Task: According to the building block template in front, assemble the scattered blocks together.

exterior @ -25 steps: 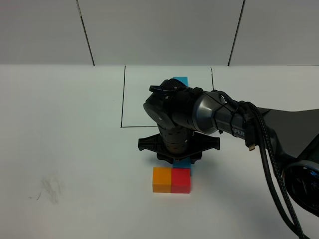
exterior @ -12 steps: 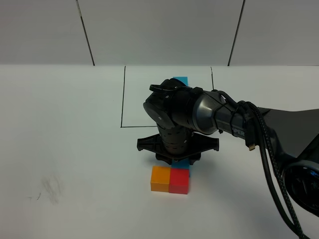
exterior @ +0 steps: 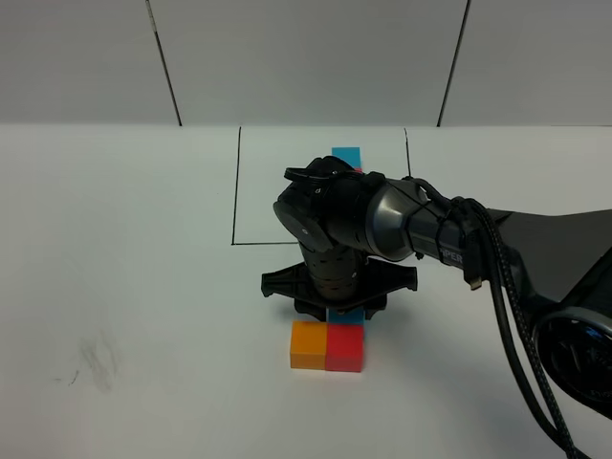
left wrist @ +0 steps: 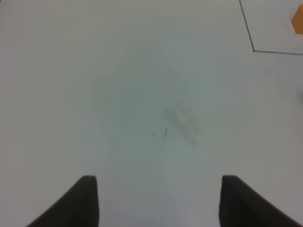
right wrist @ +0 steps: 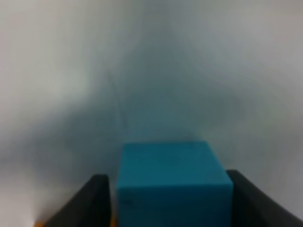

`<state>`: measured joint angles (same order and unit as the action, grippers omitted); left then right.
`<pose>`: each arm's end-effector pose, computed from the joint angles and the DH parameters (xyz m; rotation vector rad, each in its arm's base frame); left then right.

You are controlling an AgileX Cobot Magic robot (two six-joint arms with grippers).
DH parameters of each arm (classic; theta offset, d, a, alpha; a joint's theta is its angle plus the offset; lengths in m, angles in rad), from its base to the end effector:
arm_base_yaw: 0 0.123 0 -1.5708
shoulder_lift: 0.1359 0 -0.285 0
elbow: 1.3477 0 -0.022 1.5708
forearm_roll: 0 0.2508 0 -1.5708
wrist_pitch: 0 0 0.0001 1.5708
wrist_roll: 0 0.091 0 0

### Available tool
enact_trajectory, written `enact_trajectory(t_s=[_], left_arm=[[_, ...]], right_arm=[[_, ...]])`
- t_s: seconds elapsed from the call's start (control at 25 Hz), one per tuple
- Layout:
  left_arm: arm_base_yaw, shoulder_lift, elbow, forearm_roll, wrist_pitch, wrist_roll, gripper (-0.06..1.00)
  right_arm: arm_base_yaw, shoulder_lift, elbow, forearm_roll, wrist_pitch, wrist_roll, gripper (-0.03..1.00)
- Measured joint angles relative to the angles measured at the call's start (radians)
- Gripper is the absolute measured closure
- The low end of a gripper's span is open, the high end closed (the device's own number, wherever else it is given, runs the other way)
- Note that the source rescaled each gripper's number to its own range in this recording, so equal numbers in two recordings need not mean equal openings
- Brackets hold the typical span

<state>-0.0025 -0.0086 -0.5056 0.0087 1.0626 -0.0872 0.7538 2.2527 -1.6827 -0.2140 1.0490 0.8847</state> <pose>-0.0069 0.0007 0.2786 -0.0865 2.0304 -0.0461 0.3356 0.2921 0.1316 0.0410 2.9742 -0.1487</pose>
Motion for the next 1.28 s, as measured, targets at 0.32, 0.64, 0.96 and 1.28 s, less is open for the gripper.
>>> enact_trajectory(t_s=[0.32, 0.64, 0.96, 1.28], left_arm=[[0.0, 0.0, 0.0, 0.0, 0.0, 0.0, 0.7], [0.0, 0.0, 0.0, 0.0, 0.0, 0.0, 0.7], [0.0, 0.0, 0.0, 0.0, 0.0, 0.0, 0.7], [0.0, 0.0, 0.0, 0.0, 0.0, 0.0, 0.7]], right_arm=[[0.0, -0.004, 0.0, -0.027, -0.001, -0.004, 0.51], [0.0, -0.08, 0.0, -0.142, 0.019, 0.004, 0.23], [-0.039, -0.277, 0.0, -0.409, 0.016, -0.005, -0.02], [-0.346, -0.564, 0.0, -0.535, -0.175, -0.255, -0.03]])
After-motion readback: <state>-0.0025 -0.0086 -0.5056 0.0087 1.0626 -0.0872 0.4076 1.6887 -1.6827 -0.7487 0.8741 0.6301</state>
